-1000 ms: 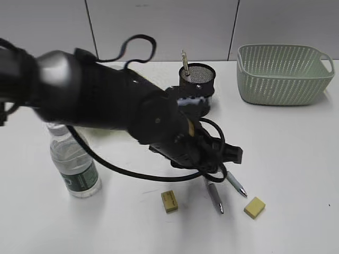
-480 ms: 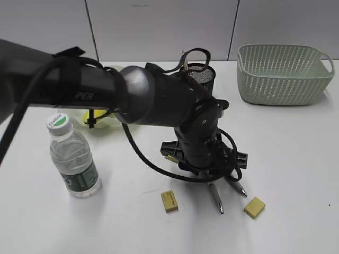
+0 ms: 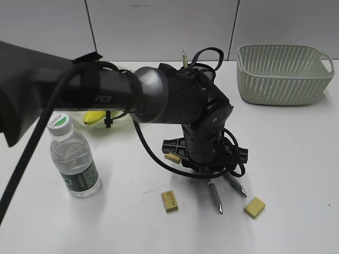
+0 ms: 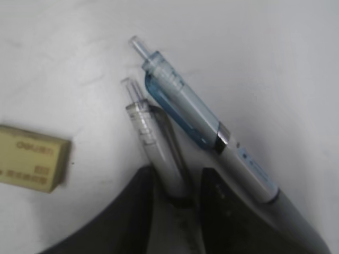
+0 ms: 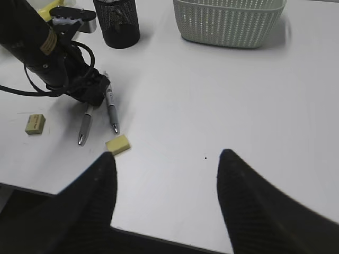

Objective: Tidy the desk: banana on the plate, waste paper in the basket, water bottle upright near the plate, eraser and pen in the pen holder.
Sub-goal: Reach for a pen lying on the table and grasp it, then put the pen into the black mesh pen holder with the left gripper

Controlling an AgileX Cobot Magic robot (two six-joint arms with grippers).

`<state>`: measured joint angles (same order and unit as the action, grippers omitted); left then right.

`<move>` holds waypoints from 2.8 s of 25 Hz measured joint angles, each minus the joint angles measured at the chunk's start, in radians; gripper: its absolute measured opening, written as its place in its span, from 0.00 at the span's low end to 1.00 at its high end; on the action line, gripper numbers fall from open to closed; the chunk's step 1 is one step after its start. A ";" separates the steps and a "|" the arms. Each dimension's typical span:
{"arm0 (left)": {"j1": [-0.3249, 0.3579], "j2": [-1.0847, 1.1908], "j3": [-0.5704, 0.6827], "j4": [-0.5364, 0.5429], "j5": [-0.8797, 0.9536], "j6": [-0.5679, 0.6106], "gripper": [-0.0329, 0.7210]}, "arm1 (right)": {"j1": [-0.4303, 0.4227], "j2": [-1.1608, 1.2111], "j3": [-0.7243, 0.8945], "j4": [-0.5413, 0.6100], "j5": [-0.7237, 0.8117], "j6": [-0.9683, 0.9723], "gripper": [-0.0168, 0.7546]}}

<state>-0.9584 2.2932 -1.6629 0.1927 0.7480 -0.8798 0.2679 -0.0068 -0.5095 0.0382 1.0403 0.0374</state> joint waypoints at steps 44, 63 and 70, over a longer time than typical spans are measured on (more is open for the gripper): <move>0.377 -0.058 0.007 0.539 -1.179 0.132 0.16 | 0.000 0.000 0.000 0.000 0.000 -0.001 0.64; 0.374 -0.069 0.009 0.513 -1.162 0.163 0.53 | 0.000 0.000 0.000 0.000 0.000 -0.001 0.64; 0.332 -0.355 0.026 0.579 -0.492 0.175 0.42 | 0.000 0.000 0.000 0.000 0.000 -0.001 0.64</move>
<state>-0.6265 1.9377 -1.6364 0.7717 0.2563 -0.7051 0.2679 -0.0068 -0.5095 0.0382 1.0403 0.0364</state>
